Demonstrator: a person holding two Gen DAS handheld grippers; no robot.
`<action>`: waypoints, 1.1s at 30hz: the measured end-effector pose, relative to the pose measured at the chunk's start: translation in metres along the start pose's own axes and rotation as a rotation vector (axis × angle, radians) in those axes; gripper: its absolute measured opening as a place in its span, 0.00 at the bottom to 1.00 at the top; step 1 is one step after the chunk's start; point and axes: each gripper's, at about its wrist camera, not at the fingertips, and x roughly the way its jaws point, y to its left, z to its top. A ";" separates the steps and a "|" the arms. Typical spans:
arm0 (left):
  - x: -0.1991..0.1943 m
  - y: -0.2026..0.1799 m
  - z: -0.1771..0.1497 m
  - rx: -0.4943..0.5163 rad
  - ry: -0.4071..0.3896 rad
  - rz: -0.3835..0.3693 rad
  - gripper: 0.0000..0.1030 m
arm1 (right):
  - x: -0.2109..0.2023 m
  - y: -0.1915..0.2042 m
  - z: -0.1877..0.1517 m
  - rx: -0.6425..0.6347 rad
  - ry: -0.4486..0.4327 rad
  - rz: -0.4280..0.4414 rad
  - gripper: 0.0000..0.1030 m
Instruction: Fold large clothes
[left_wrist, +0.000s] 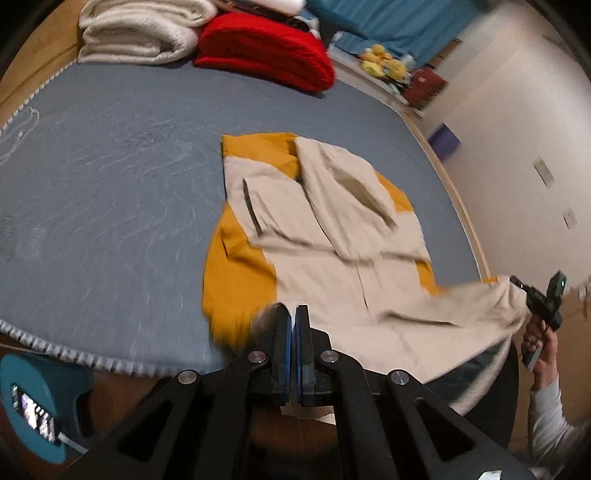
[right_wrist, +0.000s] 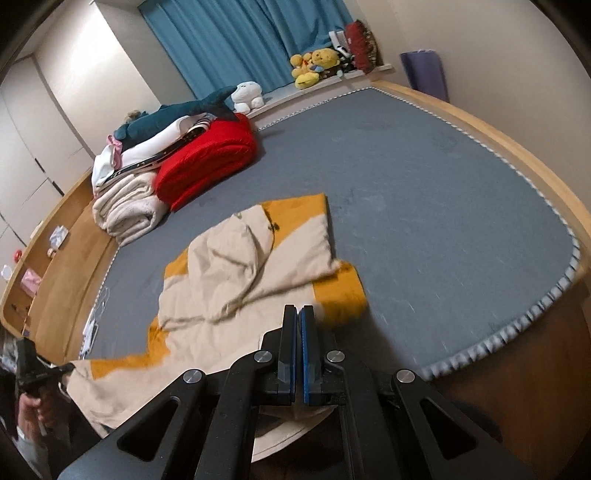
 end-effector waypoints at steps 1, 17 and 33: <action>0.016 0.006 0.015 -0.018 -0.004 0.002 0.00 | 0.018 -0.001 0.013 -0.003 0.002 -0.002 0.02; 0.167 0.083 0.121 -0.273 0.037 0.040 0.05 | 0.292 -0.033 0.106 0.014 0.208 -0.170 0.03; 0.169 0.090 0.092 -0.186 0.106 0.073 0.42 | 0.297 -0.057 0.069 -0.036 0.333 -0.100 0.44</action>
